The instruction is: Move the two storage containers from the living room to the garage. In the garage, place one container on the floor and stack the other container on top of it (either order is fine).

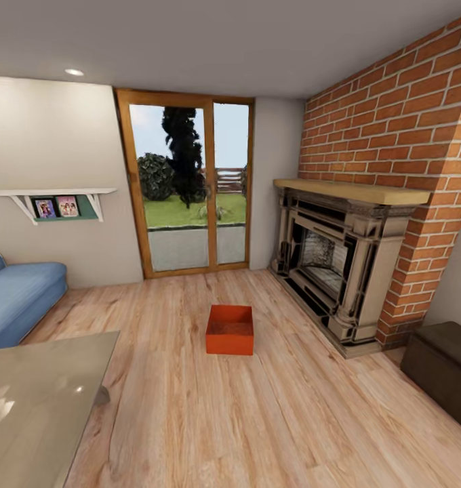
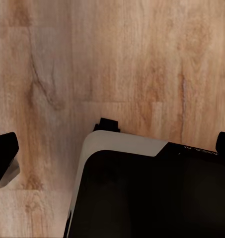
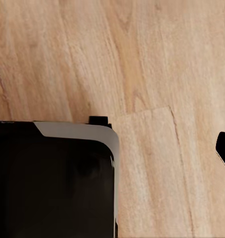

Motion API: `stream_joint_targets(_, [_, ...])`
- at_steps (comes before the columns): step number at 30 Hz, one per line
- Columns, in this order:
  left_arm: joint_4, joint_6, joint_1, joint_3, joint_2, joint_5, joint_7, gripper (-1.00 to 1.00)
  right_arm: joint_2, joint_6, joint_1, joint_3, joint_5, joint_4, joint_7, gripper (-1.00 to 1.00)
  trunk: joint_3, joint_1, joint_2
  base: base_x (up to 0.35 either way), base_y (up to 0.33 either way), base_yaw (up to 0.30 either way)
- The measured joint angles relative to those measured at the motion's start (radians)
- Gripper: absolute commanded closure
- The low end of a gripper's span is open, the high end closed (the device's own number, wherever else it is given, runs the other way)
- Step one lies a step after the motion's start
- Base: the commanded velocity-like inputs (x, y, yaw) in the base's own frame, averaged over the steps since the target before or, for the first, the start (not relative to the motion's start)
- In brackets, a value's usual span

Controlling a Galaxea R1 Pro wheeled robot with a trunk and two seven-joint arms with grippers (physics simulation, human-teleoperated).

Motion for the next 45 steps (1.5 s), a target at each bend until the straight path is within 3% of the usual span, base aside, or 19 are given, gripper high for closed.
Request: stream_joint_targets(45, [-0.001,0.006,0.000,0.000,-0.001,-0.002,-0.001,-1.00,-0.001,0.002,0.000,0.000,0.004,0.000,-0.001,-1.00,0.000,0.000,0.000,0.323,0.000,-0.013])
